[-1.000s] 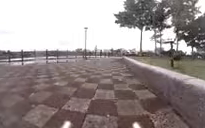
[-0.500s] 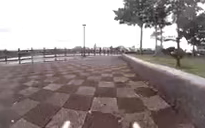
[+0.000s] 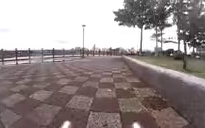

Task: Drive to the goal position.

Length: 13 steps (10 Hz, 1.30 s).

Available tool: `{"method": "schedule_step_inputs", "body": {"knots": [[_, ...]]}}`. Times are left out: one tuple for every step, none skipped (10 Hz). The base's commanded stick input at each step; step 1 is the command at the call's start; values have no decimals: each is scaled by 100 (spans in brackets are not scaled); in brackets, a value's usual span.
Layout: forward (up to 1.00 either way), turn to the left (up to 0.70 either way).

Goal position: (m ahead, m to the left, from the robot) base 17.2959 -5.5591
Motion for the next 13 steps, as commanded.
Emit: {"method": "schedule_step_inputs", "body": {"knots": [[70,0],[70,0],[70,0],[70,0],[70,0],[70,0],[70,0],[70,0],[70,0],[70,0],[70,0],[70,0],[70,0]]}}
